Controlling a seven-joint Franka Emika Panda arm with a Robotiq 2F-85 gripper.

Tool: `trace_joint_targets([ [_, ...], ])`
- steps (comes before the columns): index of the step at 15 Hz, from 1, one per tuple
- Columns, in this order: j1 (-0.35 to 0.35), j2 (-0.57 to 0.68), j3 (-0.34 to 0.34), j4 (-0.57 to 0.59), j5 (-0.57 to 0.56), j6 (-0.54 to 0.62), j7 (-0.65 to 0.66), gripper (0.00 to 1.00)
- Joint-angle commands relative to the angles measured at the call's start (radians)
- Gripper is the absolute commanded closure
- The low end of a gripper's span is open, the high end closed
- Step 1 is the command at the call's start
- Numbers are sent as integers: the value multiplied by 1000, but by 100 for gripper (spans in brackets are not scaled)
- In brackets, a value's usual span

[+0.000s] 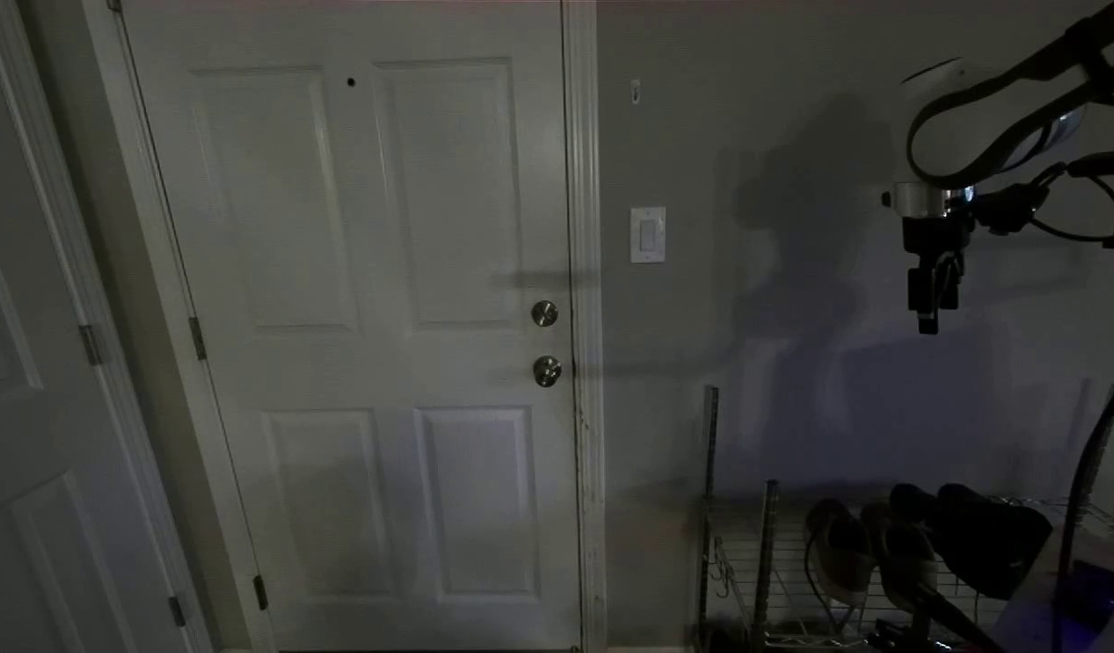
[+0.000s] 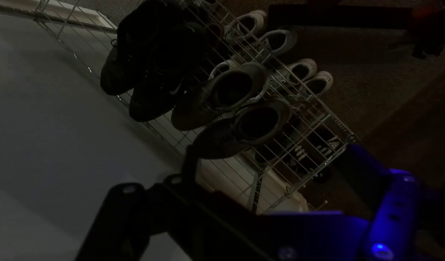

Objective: Press the switch on top to turn on the light

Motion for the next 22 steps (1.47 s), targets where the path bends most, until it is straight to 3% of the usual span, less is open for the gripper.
trace_joint_targets([
  [1,14,-4,0,-6,3,13,-5,27],
  [7,118,20,50,-31,59,68,11,68],
  [11,246,66,85,-51,186,170,-19,92],
  [15,341,102,138,-78,266,248,-28,98],
  [22,344,247,205,-23,220,543,-7,93],
])
